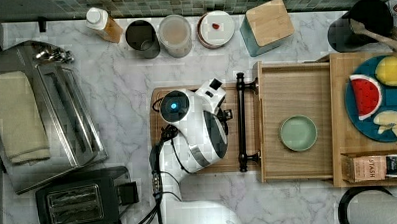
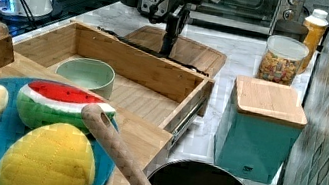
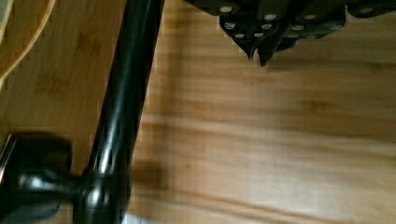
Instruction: Close the drawer.
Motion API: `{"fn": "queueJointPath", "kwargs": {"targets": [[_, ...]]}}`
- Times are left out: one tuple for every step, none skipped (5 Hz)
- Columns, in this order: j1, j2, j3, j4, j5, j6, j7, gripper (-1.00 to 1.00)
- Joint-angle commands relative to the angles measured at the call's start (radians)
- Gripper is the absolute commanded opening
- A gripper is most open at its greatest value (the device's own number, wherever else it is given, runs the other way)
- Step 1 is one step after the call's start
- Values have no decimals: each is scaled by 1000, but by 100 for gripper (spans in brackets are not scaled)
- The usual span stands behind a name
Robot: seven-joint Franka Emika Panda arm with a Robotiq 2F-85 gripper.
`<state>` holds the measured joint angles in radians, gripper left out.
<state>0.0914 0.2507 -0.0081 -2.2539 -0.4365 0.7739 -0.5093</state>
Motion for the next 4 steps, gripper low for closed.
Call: {"fn": "queueJointPath", "kwargs": {"targets": [[-102, -62, -78, -14, -1, 38, -82, -100], [-133, -57, -107, -4, 11, 68, -151, -100], [-182, -66, -115, 4, 30, 73, -215, -100], [-241, -77, -115, 26, 70, 47, -289, -100]]}}
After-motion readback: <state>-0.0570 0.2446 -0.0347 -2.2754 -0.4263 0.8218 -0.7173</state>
